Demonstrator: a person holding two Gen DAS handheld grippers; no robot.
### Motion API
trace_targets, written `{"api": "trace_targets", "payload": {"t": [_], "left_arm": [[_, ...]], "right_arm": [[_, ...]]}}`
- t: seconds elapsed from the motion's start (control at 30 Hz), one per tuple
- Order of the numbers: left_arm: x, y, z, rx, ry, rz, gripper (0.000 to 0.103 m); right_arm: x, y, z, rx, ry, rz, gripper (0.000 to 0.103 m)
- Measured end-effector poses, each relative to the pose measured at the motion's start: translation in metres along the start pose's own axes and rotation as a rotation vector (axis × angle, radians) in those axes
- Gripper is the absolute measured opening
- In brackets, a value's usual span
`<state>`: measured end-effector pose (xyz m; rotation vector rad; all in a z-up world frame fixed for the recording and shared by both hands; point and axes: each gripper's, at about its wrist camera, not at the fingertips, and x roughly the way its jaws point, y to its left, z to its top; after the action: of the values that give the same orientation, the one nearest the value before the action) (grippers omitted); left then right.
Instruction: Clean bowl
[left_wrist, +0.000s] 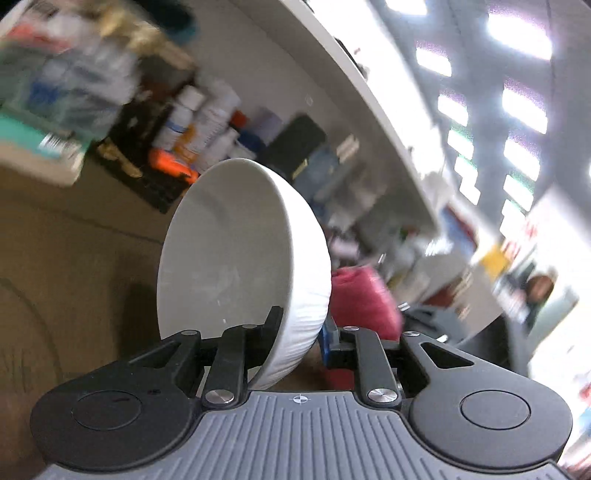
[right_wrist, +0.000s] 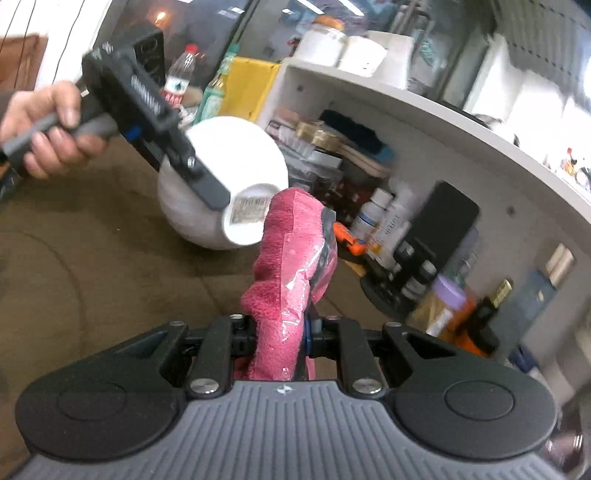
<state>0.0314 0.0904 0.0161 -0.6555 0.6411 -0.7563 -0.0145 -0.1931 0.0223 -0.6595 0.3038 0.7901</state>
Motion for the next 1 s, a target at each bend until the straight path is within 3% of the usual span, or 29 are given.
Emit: {"api": "trace_targets", "payload": {"t": [0.17,0.33,0.43,0.57,0.7,0.77,0.87,1.0], "left_arm": [[-0.001,0.003,0.004,-0.009,0.01,-0.011,0.021],[0.0,0.001,0.008,0.011,0.048,0.021,0.023],[0.001,0.003,0.006,0.036,0.084,0.054,0.027],[0.003,0.002,0.004,0.054,0.114,0.066,0.031],[0.004,0.002,0.003,0.068,0.127,0.071,0.032],[0.005,0.001,0.002,0.077,0.135,0.079,0.032],[0.005,0.001,0.002,0.07,0.136,0.082,0.033],[0.004,0.005,0.004,0.034,0.125,0.073,0.033]], "right_arm": [[0.034,0.012,0.016,-0.175,0.036,-0.034,0.018],[0.031,0.041,0.009,-0.533,0.039,-0.024,0.018],[0.014,0.058,-0.008,-0.751,0.028,0.024,0.018],[0.001,0.044,-0.007,-0.657,0.019,-0.02,0.018],[0.01,0.006,0.008,-0.358,0.007,-0.121,0.018],[0.017,-0.011,0.012,-0.241,-0.003,-0.11,0.018],[0.026,-0.006,0.009,-0.26,-0.001,-0.079,0.018],[0.019,0.038,-0.008,-0.53,-0.012,-0.042,0.018]]}}
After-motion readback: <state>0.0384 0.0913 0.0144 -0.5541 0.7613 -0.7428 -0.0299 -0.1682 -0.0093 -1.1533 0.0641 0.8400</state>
